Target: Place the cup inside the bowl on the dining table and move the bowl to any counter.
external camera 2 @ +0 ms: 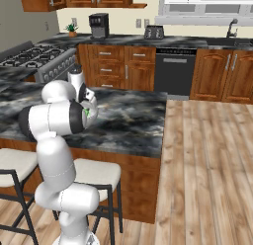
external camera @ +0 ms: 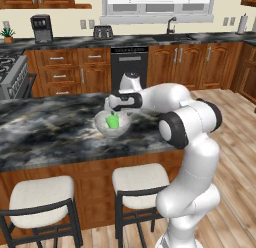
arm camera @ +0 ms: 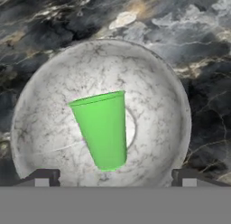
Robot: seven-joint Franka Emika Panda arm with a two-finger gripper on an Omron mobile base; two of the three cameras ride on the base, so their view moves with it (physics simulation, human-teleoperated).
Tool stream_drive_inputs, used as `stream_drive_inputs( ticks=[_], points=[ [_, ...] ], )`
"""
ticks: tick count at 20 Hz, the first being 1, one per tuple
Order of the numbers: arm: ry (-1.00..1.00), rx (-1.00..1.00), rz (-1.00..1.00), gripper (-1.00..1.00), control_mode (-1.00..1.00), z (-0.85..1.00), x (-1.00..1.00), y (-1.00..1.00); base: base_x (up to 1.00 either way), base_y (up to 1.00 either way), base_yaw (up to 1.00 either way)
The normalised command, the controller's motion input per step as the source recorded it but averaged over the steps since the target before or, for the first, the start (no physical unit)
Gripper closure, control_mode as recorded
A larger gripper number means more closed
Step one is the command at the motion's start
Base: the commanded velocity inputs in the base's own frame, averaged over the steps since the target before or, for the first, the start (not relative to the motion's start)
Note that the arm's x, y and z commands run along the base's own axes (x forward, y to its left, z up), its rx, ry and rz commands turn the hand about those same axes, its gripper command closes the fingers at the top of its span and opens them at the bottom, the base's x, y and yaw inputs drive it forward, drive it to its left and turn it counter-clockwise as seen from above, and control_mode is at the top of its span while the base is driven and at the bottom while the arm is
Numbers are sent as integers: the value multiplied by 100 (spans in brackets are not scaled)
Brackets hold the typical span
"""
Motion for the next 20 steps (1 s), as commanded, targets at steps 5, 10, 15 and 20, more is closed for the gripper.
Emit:
stream_drive_inputs(
  ticks=[5,10,15,20],
  points=[
    [0,0,0,-100,-100,25,-1,-10,0,0,0],
    [0,0,-1,-100,-100,5,-10,-33,0,0,0],
    [0,0,0,-100,-100,0,-1,-34,0,0,0],
    [0,3,0,-100,-100,0,0,-8,0,0,0]
  ],
)
